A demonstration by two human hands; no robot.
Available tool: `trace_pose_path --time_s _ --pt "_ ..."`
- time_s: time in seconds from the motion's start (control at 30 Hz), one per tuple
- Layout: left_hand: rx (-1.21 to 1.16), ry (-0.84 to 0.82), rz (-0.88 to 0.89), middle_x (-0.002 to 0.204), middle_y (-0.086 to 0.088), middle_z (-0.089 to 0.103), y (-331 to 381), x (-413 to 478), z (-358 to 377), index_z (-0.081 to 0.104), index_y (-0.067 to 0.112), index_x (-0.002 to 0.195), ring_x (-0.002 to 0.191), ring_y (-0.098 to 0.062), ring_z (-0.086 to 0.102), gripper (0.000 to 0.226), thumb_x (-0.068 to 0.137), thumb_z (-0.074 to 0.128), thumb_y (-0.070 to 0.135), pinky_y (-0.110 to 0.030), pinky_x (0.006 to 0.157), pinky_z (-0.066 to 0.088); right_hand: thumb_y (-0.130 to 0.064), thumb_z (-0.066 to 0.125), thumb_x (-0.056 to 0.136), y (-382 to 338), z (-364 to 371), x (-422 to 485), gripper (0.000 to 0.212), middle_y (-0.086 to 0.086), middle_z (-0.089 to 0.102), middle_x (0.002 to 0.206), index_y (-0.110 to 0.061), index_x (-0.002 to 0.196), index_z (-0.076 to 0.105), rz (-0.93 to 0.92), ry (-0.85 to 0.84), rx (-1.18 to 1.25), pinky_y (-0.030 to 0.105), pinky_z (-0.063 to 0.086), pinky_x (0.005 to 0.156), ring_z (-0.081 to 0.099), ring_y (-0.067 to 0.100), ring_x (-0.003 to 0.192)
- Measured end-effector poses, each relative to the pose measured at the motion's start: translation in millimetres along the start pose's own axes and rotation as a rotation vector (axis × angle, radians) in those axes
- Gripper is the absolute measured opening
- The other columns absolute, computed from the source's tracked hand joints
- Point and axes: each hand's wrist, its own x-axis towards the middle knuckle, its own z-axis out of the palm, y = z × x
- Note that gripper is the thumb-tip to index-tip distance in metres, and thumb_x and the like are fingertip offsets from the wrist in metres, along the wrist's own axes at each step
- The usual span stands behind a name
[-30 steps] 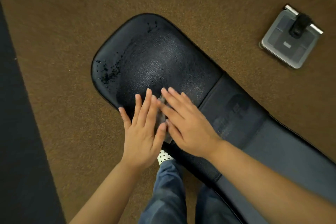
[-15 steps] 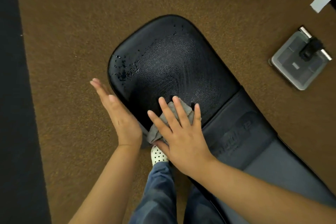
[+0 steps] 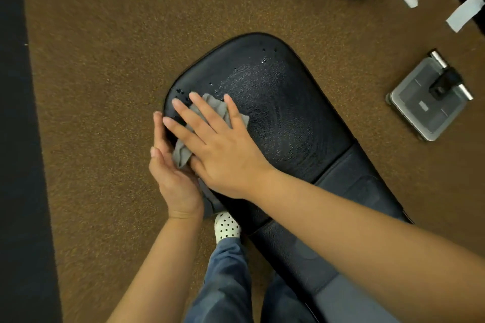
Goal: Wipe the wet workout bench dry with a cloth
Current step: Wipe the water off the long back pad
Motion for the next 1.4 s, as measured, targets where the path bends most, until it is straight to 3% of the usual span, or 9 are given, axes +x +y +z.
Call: trace_pose_path --time_s 0.23,0.37,0.43,0.53,0.73,0.9,1.13,1.27,1.4 --pt "0.128 0.148 0.083 0.159 -0.002 0.020 -11 2 17 0.020 0.012 0.151 0.146 -0.010 0.018 0.072 0.092 0.026 0.051 -0.040 0.121 0.012 -0.044 0.036 0.094 27 -6 61 0.053 0.002 0.034 0.153 -0.027 0.144 0.040 -0.051 0.012 -0.068 0.057 0.004 0.113 0.025 0.025 0.144" --pt "0.243 0.197 0.109 0.159 0.002 0.017 -16 1 18 0.019 0.017 0.151 0.145 -0.005 0.015 0.069 0.092 0.022 0.053 -0.040 0.122 0.011 -0.051 0.033 0.094 65 -24 92 0.045 0.000 0.056 0.125 -0.024 0.123 0.055 0.104 0.034 -0.032 0.045 0.029 0.098 0.050 0.026 0.118" --pt "0.286 0.203 0.121 0.159 0.003 0.017 -17 0 17 0.019 0.016 0.150 0.145 -0.004 0.014 0.070 0.091 0.021 0.053 -0.039 0.122 0.010 -0.052 0.030 0.095 95 -33 94 0.044 0.002 0.058 0.115 -0.020 0.113 0.055 0.187 0.035 -0.052 0.040 0.034 0.087 0.053 0.026 0.107" --pt "0.299 0.211 0.125 0.159 0.004 0.018 -18 0 19 0.019 0.016 0.150 0.146 -0.004 0.014 0.071 0.090 0.021 0.053 -0.039 0.122 0.009 -0.049 0.033 0.097 140 -39 76 0.043 0.007 0.056 0.116 -0.016 0.116 0.052 0.238 0.023 0.084 0.037 0.036 0.083 0.052 0.027 0.107" --pt "0.339 0.241 0.133 0.159 0.002 0.017 -17 0 22 0.018 0.012 0.151 0.145 -0.003 0.013 0.071 0.091 0.020 0.051 -0.038 0.122 0.009 -0.048 0.034 0.096 168 -29 -3 0.047 0.002 0.048 0.119 -0.016 0.129 0.043 0.352 0.037 0.452 0.037 0.038 0.098 0.043 0.015 0.109" --pt "0.413 0.223 0.156 0.159 0.001 0.014 -13 -4 25 0.014 0.010 0.151 0.147 -0.007 0.012 0.075 0.090 0.020 0.053 -0.040 0.121 0.010 -0.048 0.028 0.097 156 -22 -82 0.066 0.015 0.032 0.141 -0.012 0.151 0.013 0.365 -0.076 0.361 0.038 0.028 0.110 0.033 0.027 0.129" --pt "0.419 0.248 0.134 0.159 0.004 0.015 -16 -1 21 0.016 0.014 0.152 0.145 -0.002 0.013 0.066 0.096 0.019 0.048 -0.039 0.121 0.011 -0.046 0.027 0.097 145 -23 -131 0.065 0.012 0.004 0.158 -0.019 0.152 0.007 0.310 -0.157 0.236 0.038 0.015 0.112 0.014 0.030 0.142" --pt "0.485 0.256 0.153 0.157 0.007 0.016 -16 -2 23 0.015 0.012 0.152 0.146 -0.004 0.012 0.067 0.095 0.020 0.048 -0.040 0.121 0.011 -0.047 0.025 0.097 144 -20 -117 0.063 0.005 -0.007 0.160 -0.027 0.152 0.001 0.306 -0.163 0.211 0.056 0.015 0.114 -0.005 0.029 0.147" --pt "0.522 0.267 0.158 0.157 0.005 0.016 -16 -3 24 0.015 0.012 0.152 0.146 -0.006 0.012 0.067 0.095 0.020 0.046 -0.040 0.121 0.012 -0.045 0.026 0.099 144 -22 -75 0.059 0.008 0.002 0.160 -0.026 0.152 0.008 0.197 -0.139 0.127 0.062 0.023 0.110 -0.002 0.034 0.147"
